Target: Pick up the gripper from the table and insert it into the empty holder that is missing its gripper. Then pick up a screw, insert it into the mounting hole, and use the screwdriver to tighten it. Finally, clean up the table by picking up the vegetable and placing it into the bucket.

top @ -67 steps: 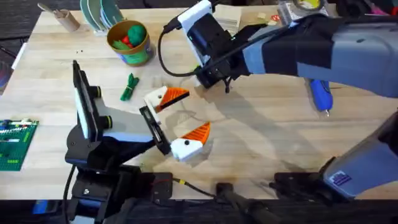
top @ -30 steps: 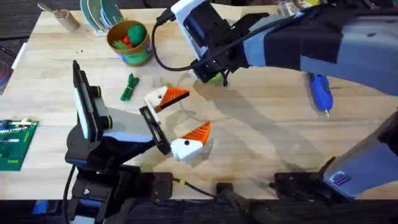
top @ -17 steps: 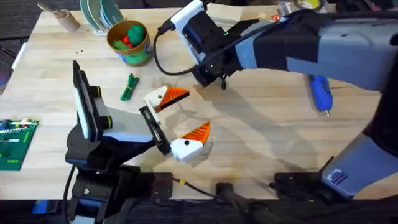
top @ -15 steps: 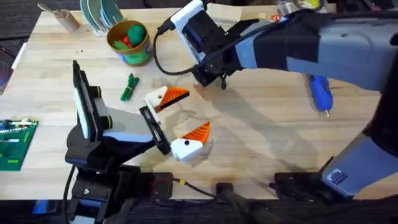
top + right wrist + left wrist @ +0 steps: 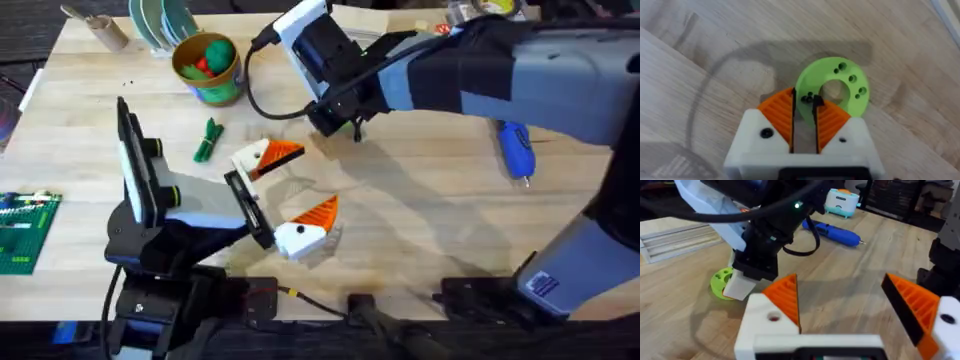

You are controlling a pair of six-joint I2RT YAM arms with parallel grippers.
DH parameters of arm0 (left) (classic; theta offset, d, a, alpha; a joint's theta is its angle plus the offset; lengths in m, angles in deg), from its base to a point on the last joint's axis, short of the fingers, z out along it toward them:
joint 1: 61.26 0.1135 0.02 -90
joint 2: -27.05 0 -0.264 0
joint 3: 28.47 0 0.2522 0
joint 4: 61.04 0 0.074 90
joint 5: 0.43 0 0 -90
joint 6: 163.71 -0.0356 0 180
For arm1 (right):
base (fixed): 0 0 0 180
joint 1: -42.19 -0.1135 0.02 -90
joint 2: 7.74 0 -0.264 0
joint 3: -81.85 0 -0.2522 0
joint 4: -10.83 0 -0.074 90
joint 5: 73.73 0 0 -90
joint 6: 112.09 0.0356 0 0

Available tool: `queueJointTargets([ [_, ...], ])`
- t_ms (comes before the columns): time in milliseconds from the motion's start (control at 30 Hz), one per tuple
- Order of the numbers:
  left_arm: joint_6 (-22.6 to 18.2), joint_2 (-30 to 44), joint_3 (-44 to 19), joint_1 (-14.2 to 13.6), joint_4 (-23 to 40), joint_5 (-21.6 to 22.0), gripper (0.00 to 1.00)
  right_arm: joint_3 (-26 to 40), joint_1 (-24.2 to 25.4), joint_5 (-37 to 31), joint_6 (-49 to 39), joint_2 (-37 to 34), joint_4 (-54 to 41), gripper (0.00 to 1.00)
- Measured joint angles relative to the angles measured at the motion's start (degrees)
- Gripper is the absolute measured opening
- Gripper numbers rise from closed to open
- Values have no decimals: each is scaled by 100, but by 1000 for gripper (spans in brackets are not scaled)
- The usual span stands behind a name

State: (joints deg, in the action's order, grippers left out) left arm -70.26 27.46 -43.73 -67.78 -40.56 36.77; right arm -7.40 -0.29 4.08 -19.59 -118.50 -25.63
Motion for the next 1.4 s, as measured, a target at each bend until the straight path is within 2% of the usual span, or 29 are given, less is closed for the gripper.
queueJointTargets([
  [333, 0, 1, 0, 0, 0, 1, 993, 23, 2, -17, 0, -65, 39, 220],
  [700, 0, 1, 0, 0, 0, 0, 993, 60, 9, -48, -19, -87, 44, 17],
  [900, 0, 1, 0, 0, -1, 0, 993, 117, 13, -46, -22, -101, -84, 11],
  [1400, 0, 1, 0, 0, 0, 1, 993, 841, 260, -22, -174, -217, -816, 8],
])
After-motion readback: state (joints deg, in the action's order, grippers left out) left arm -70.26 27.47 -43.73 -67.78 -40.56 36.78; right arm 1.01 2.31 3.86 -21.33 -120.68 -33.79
